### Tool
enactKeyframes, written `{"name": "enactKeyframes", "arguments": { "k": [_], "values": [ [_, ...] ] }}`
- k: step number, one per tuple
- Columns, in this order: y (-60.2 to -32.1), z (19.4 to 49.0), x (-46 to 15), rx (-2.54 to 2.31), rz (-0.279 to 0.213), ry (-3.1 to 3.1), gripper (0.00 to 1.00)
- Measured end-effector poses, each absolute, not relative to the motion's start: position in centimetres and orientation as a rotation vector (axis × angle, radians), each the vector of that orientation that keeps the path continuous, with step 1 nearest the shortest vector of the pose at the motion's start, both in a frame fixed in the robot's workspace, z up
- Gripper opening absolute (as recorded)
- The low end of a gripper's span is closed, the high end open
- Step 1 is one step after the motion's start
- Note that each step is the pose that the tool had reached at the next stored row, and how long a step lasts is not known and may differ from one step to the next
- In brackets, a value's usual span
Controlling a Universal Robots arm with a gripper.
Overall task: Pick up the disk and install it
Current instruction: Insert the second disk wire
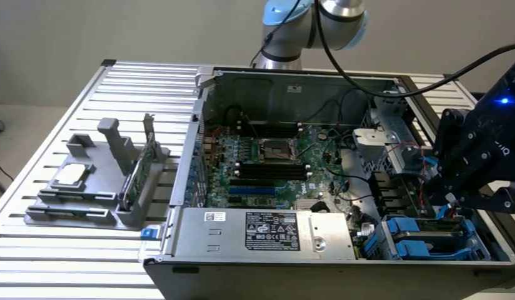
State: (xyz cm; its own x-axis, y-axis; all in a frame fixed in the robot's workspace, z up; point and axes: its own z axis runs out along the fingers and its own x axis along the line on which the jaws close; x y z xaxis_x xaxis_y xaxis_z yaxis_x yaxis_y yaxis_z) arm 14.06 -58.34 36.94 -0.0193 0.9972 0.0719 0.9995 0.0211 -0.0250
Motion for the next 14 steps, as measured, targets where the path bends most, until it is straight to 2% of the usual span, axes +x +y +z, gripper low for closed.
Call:
{"name": "enactKeyframes", "arguments": {
  "k": [14],
  "values": [
    [-57.73, 36.80, 14.61, -2.154, -0.028, -2.211, 0.25]
  ]
}}
